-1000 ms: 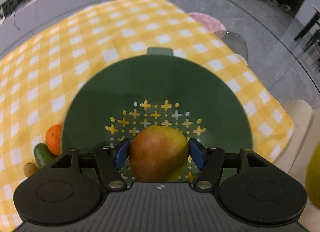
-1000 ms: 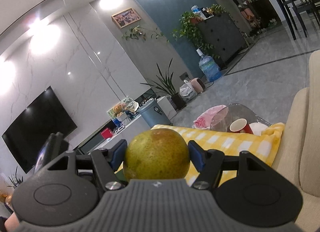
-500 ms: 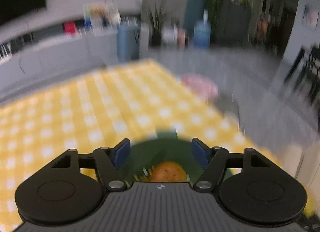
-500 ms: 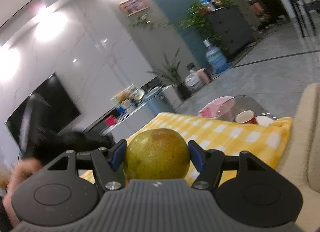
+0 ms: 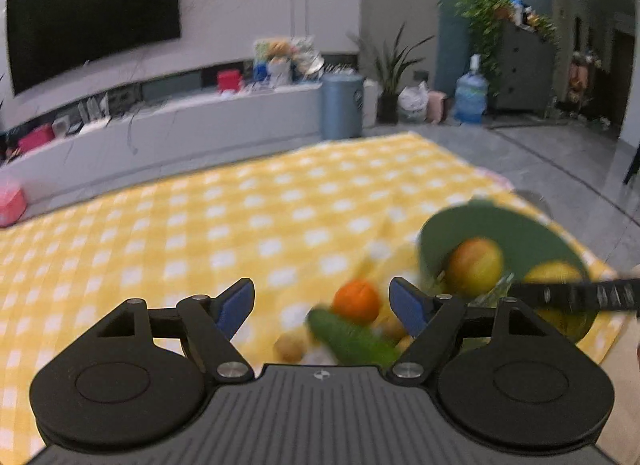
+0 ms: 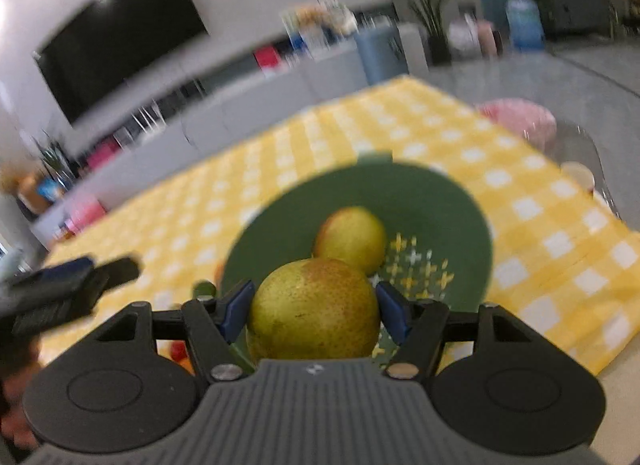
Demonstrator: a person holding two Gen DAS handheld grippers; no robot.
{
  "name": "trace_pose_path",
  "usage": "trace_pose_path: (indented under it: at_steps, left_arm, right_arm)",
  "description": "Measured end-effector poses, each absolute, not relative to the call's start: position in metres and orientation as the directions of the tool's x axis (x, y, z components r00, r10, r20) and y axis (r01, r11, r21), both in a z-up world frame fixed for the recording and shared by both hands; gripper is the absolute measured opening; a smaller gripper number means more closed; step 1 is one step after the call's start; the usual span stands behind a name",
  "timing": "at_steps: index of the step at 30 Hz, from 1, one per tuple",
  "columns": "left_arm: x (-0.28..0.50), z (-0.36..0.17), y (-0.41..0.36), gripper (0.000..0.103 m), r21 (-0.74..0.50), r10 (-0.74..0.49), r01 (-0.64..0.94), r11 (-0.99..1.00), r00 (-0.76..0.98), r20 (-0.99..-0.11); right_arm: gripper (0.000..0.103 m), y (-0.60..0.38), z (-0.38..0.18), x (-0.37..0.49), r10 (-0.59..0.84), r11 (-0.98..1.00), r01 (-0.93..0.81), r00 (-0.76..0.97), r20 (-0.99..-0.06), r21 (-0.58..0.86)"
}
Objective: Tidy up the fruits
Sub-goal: 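Lower the green-yellow pear into the colander and open the right tool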
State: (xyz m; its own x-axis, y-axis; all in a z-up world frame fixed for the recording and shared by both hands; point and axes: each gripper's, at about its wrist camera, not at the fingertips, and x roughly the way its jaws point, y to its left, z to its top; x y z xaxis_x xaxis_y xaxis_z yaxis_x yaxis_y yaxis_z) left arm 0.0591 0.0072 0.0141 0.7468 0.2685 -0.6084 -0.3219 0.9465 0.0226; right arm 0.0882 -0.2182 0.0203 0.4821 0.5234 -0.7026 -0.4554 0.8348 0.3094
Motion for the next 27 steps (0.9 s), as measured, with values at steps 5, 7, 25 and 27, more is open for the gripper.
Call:
trace_pose_path:
  at_steps: [5,7,25,27]
  left_arm:
    - [0.037,0.007,0.026,0.090,-0.019,0.241,-0.331,0.944,0.724,-0.647]
    - [0.035,0.005,0.033,0.090,-0.040,0.238,-0.352,0.935,0.709,-0.664]
    - [0.020,0.013,0.061,0.090,-0.124,0.203,-0.392,0.912,0.690,-0.695]
    - [0.018,0.014,0.063,0.090,-0.129,0.197,-0.391,0.911,0.689,-0.697]
  right_arm:
    - [0.064,-0.190,0.006,0.102,0.373,0.886,-0.434,0.455,-0.809,0.165]
    - [0.064,-0.183,0.000,0.109,0.318,0.895,-0.431,0.440,-0.840,0.113]
    - [0.063,-0.143,-0.021,0.127,0.026,0.869,-0.457,0.425,-0.905,-0.190]
    - [0.064,-0.141,-0.020,0.128,0.010,0.874,-0.446,0.415,-0.910,-0.194]
